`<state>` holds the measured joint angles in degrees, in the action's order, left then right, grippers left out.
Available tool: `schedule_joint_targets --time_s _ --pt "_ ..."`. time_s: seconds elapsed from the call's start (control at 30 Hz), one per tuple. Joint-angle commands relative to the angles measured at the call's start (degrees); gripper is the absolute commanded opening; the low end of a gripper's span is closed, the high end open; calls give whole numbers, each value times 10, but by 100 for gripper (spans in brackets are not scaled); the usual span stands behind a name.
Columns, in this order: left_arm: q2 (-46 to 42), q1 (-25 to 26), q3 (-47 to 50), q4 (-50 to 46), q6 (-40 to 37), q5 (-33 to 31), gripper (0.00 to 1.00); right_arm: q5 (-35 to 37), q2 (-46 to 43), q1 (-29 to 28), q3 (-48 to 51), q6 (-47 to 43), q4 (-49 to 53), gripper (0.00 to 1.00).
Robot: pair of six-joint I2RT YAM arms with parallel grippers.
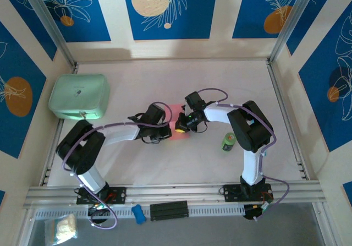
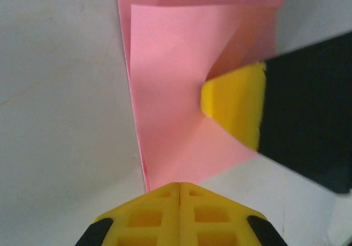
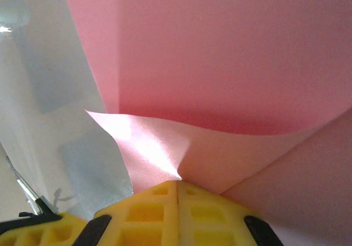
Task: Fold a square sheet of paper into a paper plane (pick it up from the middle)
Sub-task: Fold the triangle a second time at the center of the table.
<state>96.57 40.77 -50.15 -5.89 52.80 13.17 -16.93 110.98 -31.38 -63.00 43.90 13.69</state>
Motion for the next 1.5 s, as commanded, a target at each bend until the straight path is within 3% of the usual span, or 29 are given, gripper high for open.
schedule_joint_targets --time_s 0.0,0.6,1.07,1.47 --pt "24 1 -17 34 24 -10 1 22 27 3 -1 8 16 1" --pt "46 2 9 15 22 -20 0 -20 -16 -1 -26 -58 -1 2" --pt "47 2 15 9 33 -26 0 -5 25 -23 -1 -30 -20 1" --pt "47 1 55 -41 37 -27 0 20 36 65 -21 -64 -26 1"
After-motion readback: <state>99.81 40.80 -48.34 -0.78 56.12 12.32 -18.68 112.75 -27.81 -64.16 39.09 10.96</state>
